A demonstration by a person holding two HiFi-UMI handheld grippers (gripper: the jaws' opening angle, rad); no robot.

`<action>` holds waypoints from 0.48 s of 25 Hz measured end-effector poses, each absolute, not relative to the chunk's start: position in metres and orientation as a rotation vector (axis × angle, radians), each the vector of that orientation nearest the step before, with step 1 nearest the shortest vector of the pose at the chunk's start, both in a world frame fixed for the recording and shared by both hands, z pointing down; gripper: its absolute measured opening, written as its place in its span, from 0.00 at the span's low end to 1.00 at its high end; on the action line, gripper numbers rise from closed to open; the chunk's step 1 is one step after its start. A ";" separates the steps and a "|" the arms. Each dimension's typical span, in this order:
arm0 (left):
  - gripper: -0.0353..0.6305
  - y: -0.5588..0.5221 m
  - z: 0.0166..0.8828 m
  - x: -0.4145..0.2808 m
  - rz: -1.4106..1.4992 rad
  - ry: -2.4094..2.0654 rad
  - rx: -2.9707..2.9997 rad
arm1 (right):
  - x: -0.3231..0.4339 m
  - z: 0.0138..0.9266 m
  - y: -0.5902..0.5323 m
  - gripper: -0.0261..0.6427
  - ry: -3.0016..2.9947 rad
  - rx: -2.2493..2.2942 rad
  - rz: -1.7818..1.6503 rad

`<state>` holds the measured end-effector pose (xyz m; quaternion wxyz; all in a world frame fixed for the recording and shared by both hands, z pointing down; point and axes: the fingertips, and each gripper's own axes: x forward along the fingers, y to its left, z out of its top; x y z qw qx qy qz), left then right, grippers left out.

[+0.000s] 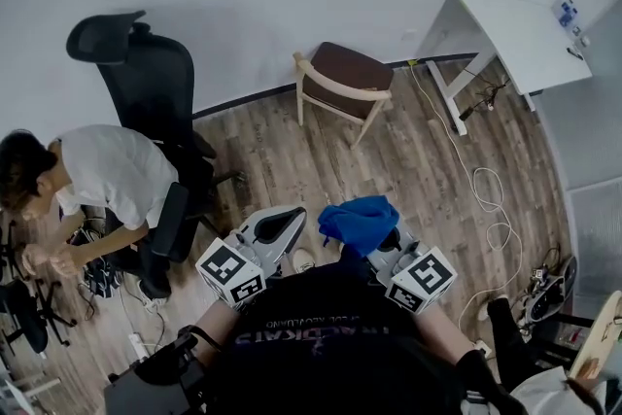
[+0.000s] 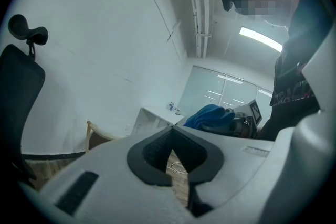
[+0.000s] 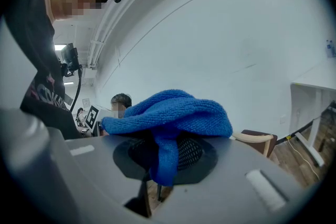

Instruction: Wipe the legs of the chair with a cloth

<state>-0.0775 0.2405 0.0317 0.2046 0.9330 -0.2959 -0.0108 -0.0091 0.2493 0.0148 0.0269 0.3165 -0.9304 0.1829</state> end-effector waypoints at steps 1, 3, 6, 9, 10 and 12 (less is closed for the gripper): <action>0.05 0.241 0.033 -0.078 -0.030 -0.824 2.598 | -0.010 0.015 0.250 0.13 -2.873 0.977 0.564; 0.05 0.243 0.035 -0.079 -0.025 -0.820 2.594 | -0.011 0.017 0.253 0.13 -2.872 0.977 0.567; 0.05 0.246 0.038 -0.079 -0.029 -0.818 2.594 | -0.012 0.021 0.257 0.13 -2.869 0.974 0.572; 0.05 0.248 0.037 -0.079 -0.025 -0.814 2.599 | -0.014 0.021 0.261 0.13 -2.869 0.969 0.567; 0.05 0.250 0.037 -0.079 -0.023 -0.812 2.601 | -0.015 0.021 0.263 0.13 -2.869 0.968 0.565; 0.05 0.252 0.036 -0.078 -0.024 -0.807 2.606 | -0.015 0.021 0.266 0.13 -2.869 0.969 0.563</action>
